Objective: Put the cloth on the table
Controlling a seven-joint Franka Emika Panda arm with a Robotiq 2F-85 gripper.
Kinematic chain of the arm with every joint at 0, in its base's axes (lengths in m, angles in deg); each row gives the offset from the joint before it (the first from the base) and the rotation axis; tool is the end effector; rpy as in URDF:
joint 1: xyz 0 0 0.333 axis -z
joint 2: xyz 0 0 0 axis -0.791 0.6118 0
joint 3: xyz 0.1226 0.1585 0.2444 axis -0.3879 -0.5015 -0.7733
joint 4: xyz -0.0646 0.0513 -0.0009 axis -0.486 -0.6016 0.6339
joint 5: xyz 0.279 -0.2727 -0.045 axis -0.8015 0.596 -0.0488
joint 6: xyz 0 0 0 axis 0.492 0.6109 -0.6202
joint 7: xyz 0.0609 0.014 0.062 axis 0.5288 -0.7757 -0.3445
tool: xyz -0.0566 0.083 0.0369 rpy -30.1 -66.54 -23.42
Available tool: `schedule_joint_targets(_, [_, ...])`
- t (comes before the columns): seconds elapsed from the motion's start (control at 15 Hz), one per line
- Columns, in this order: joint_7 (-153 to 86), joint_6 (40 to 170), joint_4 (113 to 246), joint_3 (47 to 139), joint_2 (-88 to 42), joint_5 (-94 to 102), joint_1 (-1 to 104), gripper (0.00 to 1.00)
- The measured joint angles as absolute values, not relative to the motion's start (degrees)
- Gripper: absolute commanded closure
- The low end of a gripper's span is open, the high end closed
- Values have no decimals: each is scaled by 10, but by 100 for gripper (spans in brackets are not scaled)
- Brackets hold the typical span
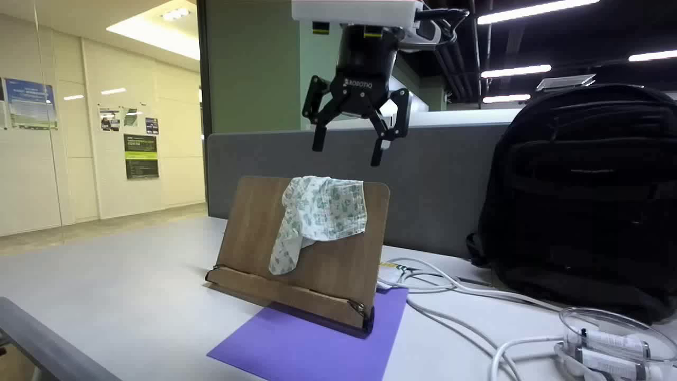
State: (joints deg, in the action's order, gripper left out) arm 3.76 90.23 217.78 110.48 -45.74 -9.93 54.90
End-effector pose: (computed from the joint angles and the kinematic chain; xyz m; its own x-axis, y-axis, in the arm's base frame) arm 0.4518 -0.1930 0.3923 0.9983 0.0520 0.0259 0.0564 -0.9747 -0.2163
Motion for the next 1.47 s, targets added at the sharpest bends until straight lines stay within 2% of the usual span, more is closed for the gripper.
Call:
schedule_joint_targets(0.87, [38,910,2179,1081,-455,-99,565,0])
schedule_joint_targets(1.47, [14,1146,2213,968,-404,-121,550,0])
